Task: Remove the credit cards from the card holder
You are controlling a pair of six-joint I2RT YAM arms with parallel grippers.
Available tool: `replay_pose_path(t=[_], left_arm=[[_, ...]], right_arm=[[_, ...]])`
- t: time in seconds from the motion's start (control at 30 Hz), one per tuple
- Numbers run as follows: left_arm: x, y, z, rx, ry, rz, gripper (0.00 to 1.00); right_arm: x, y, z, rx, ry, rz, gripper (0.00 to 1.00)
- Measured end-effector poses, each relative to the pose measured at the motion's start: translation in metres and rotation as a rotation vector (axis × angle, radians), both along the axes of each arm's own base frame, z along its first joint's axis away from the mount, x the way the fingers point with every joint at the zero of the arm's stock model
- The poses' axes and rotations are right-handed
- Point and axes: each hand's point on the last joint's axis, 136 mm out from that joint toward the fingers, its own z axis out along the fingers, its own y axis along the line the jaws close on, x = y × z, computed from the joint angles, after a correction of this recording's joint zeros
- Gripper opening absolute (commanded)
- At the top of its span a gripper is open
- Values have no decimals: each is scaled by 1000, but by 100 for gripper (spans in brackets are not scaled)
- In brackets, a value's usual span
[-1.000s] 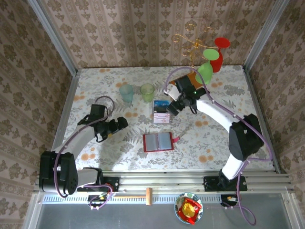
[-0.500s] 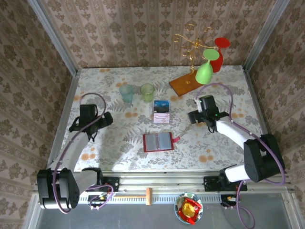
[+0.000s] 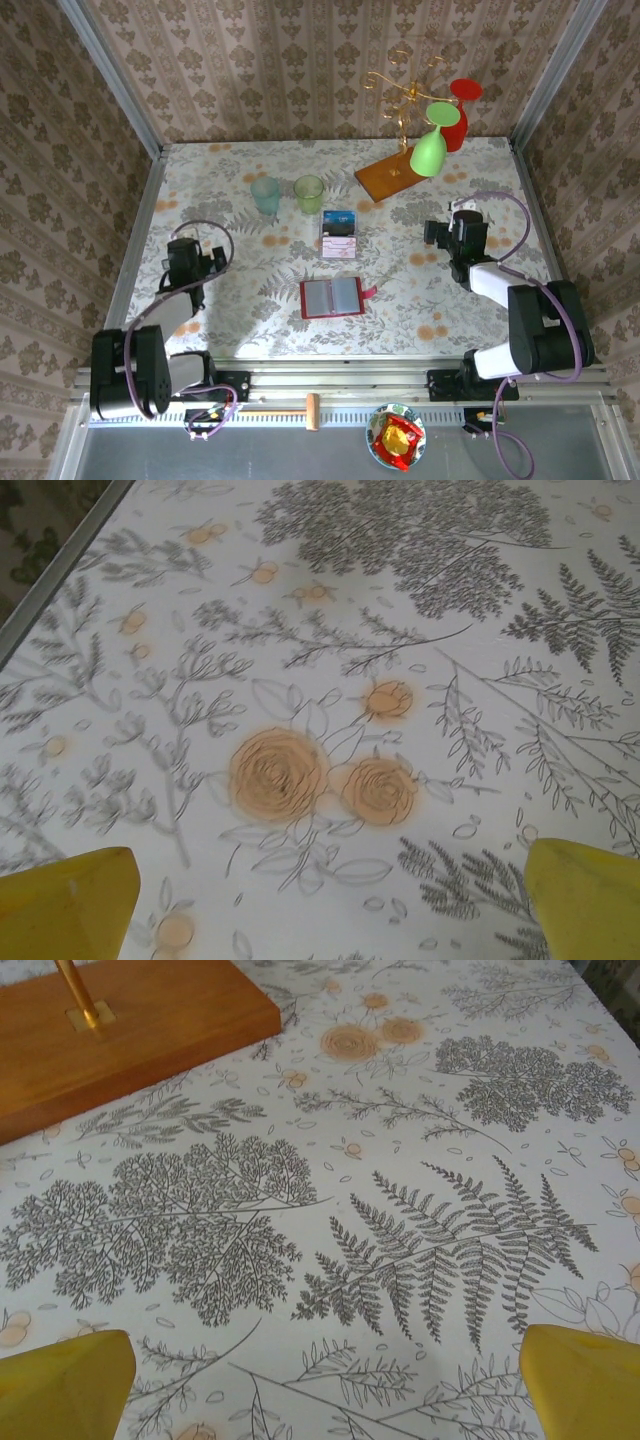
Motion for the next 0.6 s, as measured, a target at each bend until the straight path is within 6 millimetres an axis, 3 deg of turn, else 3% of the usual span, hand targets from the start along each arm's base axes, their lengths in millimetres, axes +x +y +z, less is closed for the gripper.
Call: replay_pose_path(t=[0.3,0.4,0.5,0.6], left_arm=[[49,-6,19,10,-222,-111,100],[54,-12,14,2,-261,-152,100],[51,-17,6,-8,-267,-179,100],[53,-21,10,-11,-284,-204,100]], right_arm=[[3,4,-8,25,-108,22,100],[1,7,-15,30,-105,40,100],[4,9,-10,30,-128,50,100],[6,10,-6,29,-149,55,100]])
